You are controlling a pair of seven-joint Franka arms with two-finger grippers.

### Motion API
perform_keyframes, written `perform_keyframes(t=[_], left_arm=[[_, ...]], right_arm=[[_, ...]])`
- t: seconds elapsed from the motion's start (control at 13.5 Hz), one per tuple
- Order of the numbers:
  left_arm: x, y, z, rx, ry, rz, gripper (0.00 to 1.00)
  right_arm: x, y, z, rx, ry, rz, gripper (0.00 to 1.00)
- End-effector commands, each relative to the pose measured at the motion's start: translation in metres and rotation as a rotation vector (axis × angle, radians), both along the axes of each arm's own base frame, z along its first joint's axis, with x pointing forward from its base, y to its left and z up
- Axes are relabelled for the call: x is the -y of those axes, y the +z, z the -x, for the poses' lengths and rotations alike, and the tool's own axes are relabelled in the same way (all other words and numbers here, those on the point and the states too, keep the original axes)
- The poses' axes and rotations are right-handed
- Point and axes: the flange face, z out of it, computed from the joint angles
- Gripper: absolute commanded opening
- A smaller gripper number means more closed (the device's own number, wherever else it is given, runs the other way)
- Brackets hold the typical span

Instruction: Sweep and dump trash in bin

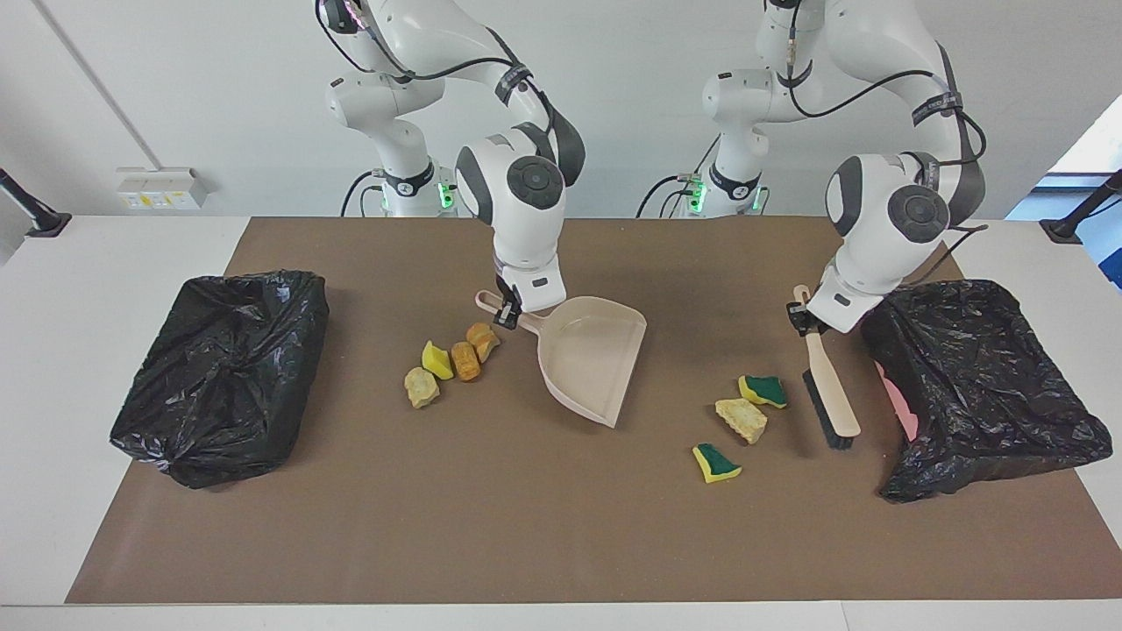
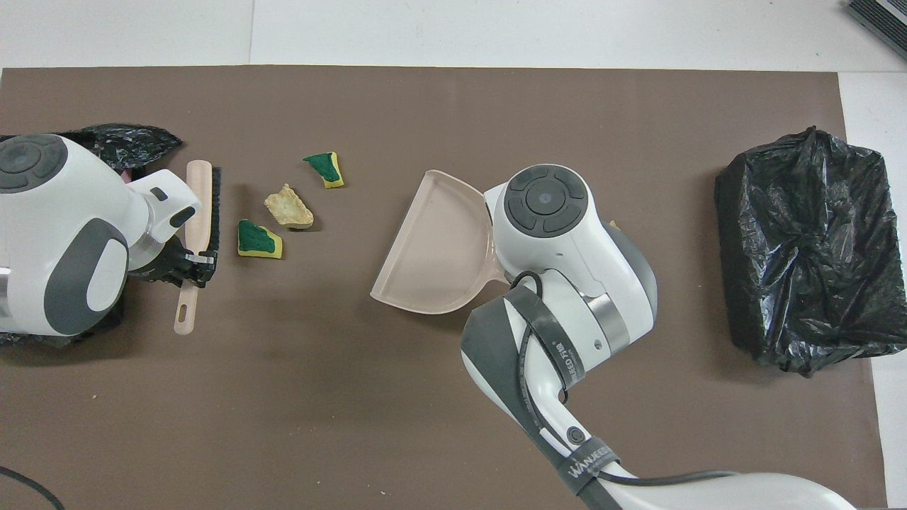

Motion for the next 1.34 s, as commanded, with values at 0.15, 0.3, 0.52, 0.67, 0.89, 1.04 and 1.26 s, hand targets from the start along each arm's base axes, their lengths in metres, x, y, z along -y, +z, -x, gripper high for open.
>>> perform_keyframes(t=[0.15, 0.3, 0.52, 0.67, 0.89, 1.04, 1.26], left_arm=[[0.001, -0.017, 0.005, 0.001, -0.131, 0.004, 0.0], [0.01, -0.018, 0.008, -0.018, -0.159, 0.009, 0.0], [0.047, -0.018, 0.032, -0.101, -0.244, 0.001, 0.0], [0.073, -0.016, 0.049, -0.176, -0.314, -0.008, 0.0], [0.141, -0.018, 0.085, -0.21, -0.445, 0.049, 0.0], [0.186, -0.013, 0.106, -0.223, -0.472, 0.105, 0.0], [0.252, 0.0, 0.143, -0.215, -0.571, 0.089, 0.0]], right_arm=[[-0.032, -0.012, 0.017, 0.038, -0.038, 0.019, 0.0], [-0.032, -0.013, 0.016, 0.044, -0.049, 0.019, 0.0], [-0.032, -0.015, 0.017, 0.052, -0.074, 0.015, 0.0], [-0.032, -0.015, 0.017, 0.052, -0.075, 0.015, 0.0], [-0.031, -0.016, 0.017, 0.053, -0.082, 0.016, 0.0], [-0.031, -0.016, 0.018, 0.052, -0.085, 0.017, 0.0], [-0.03, -0.017, 0.019, 0.048, -0.083, 0.02, 0.0]])
